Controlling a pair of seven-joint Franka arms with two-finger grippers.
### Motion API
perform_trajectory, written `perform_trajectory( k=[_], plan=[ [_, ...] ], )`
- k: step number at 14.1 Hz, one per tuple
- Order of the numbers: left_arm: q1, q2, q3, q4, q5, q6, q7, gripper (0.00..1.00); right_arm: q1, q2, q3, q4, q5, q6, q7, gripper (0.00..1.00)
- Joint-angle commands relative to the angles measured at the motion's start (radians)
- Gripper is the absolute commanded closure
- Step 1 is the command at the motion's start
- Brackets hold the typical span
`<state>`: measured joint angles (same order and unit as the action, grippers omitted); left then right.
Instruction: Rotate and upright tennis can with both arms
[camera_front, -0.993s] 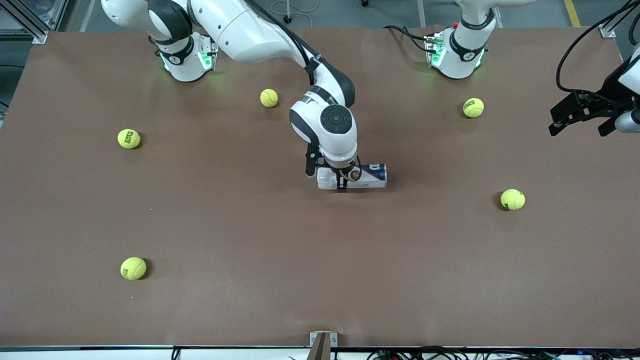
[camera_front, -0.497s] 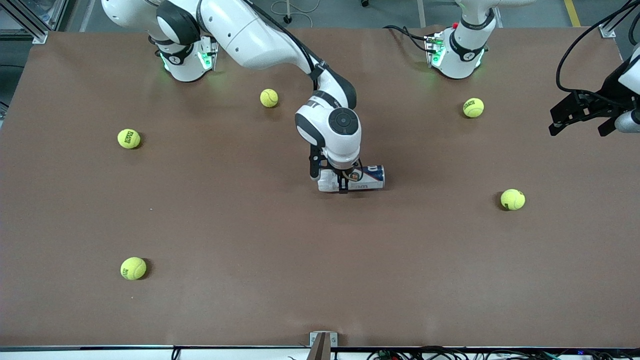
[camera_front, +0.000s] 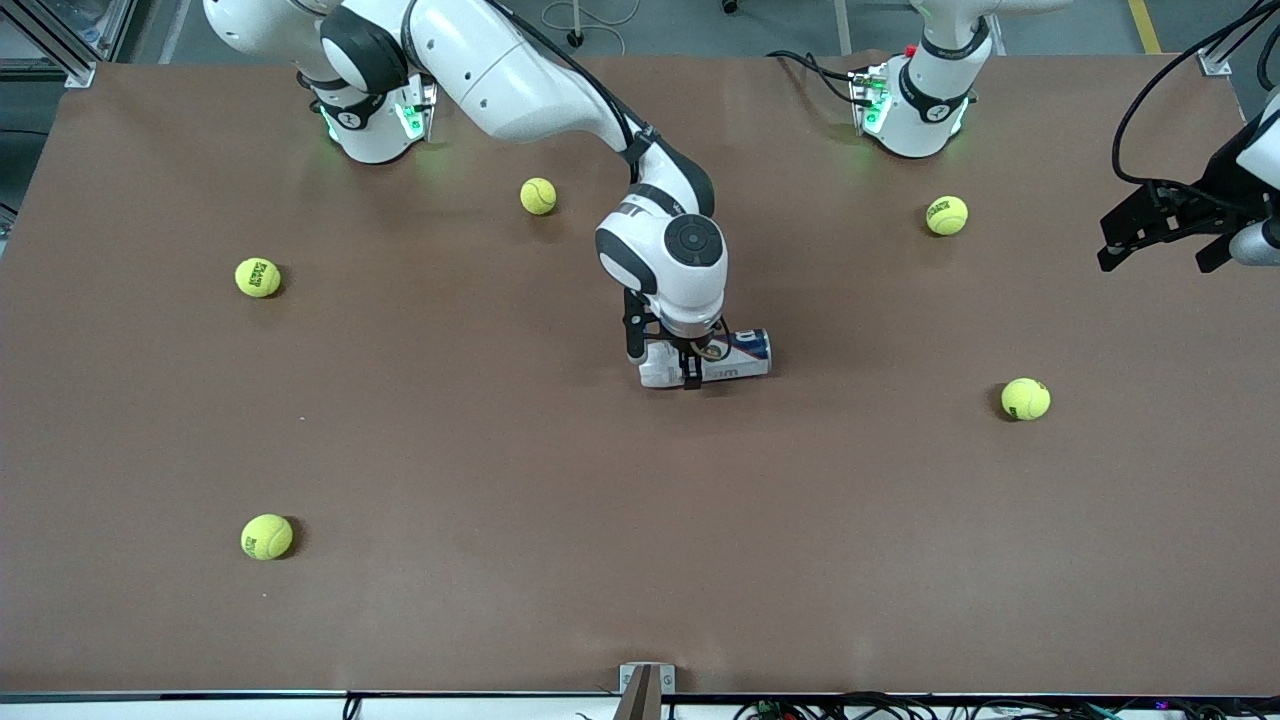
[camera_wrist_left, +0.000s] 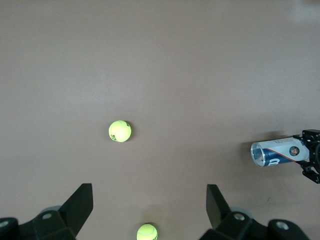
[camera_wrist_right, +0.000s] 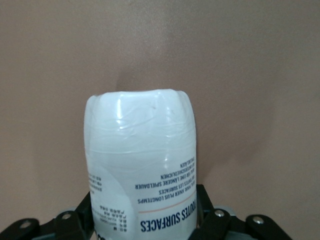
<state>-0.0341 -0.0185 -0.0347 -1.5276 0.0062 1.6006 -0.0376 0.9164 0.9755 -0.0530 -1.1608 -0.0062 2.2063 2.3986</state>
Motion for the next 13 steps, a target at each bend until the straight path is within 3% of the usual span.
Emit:
perform_trajectory(
  k=[1,3,5,13],
  plan=[
    [-0.001,-0.012,-0.004,-0.008,0.015,-0.007,-0.005,0.0,0.007,0.022,-0.008,0.023,-0.014,-0.002,-0.007,0.13],
    [-0.001,-0.012,-0.004,-0.008,0.015,-0.007,-0.005,0.0,0.01,0.026,-0.008,0.023,-0.014,-0.002,-0.007,0.1],
    [-0.001,-0.012,-0.004,-0.008,0.015,-0.007,-0.005,0.0,0.012,0.026,-0.008,0.023,-0.021,-0.002,-0.009,0.0],
    [-0.003,-0.012,-0.004,-0.008,0.015,-0.007,-0.007,0.0,0.012,0.006,-0.004,0.052,-0.023,-0.034,-0.013,0.0]
  ],
)
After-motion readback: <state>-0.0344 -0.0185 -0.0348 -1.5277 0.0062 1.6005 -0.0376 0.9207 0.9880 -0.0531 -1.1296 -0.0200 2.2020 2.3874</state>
